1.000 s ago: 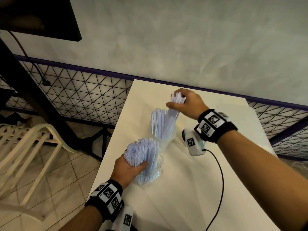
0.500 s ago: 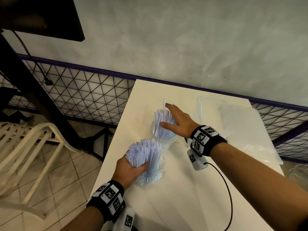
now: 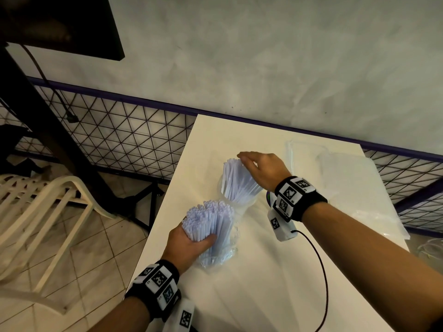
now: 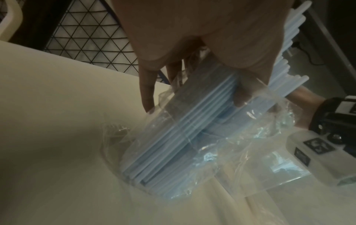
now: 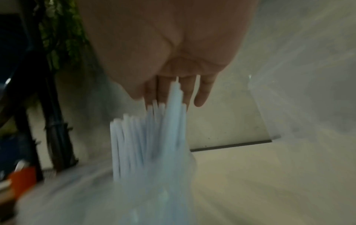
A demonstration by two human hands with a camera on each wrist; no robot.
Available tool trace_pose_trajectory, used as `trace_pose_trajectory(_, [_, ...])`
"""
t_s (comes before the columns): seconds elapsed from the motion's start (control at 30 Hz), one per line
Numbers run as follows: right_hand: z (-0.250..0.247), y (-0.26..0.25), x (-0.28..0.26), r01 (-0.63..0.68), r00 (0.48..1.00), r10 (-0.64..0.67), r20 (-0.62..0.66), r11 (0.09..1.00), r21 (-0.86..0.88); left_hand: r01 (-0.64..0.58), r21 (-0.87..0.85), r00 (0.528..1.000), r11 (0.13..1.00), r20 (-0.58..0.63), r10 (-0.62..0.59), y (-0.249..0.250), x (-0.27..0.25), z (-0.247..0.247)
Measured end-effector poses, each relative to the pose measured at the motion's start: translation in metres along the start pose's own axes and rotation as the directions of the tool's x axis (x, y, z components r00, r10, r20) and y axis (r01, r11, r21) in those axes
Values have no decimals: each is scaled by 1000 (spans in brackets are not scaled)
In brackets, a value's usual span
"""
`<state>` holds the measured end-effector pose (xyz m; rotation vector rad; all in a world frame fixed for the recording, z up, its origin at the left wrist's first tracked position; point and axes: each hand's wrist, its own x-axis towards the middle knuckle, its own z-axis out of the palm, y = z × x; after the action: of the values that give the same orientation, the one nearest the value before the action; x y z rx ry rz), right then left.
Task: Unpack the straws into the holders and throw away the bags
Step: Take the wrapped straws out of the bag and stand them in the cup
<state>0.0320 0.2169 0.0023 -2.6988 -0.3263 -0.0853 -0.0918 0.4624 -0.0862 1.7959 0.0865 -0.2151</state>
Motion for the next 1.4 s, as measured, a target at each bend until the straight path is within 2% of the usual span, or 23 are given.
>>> trace_pose_trajectory(0.1, [10,1,-15,37,997,-33,65,997,-74,3,-11,1000,1000,5,-3,-1,1,1])
trace_pose_trajectory(0.2, [1,-6,-24,29,999,-30,-33,999,-45,5,3,1000,1000,1,-5,-4,3,2])
trace_pose_trajectory(0.27, [-9,-17,-32,113,986,-110,-124,994,14,9,1,1000,1000,-6,-9,-6,4,2])
trace_pose_trajectory(0.3, [-14,-25,-38,170,979,-161,-125,983,70,11,-3,1000,1000,-8,-11,-7,5,2])
trace_pose_trajectory(0.33, [-18,-34,-46,202,978,-192,-83,970,136,11,-7,1000,1000,-7,-11,-8,5,2])
trace_pose_trajectory(0.4, [-20,-50,-66,163,980,-182,76,965,207,7,-17,1000,1000,3,-7,-10,6,1])
trace_pose_trajectory(0.47, [-12,-58,-84,93,967,-128,221,982,164,1,-30,1000,1000,9,-1,-11,5,1])
trace_pose_trajectory(0.53, [3,-58,-96,53,964,-85,252,990,129,-5,-41,1000,999,8,5,-9,3,2])
trace_pose_trajectory(0.63, [23,-57,-105,-43,986,6,167,974,223,-22,-49,1000,999,17,22,-8,2,3])
trace_pose_trajectory(0.77, [47,-58,-117,-203,979,180,95,848,490,-45,-85,999,995,22,47,-6,-1,4])
trace_pose_trajectory(0.93, [61,-57,-120,-109,994,103,38,891,441,-32,-77,999,997,15,33,-4,-2,4])
trace_pose_trajectory(1.17, [65,-53,-120,-70,997,74,4,919,388,-36,-52,999,998,11,37,-7,0,6])
trace_pose_trajectory(1.3, [63,-58,-120,-58,997,74,-18,890,452,-24,-62,1000,998,6,25,-10,0,6])
trace_pose_trajectory(1.4, [63,-59,-121,-103,989,144,-28,818,566,-18,-63,1000,998,11,19,-9,-1,5])
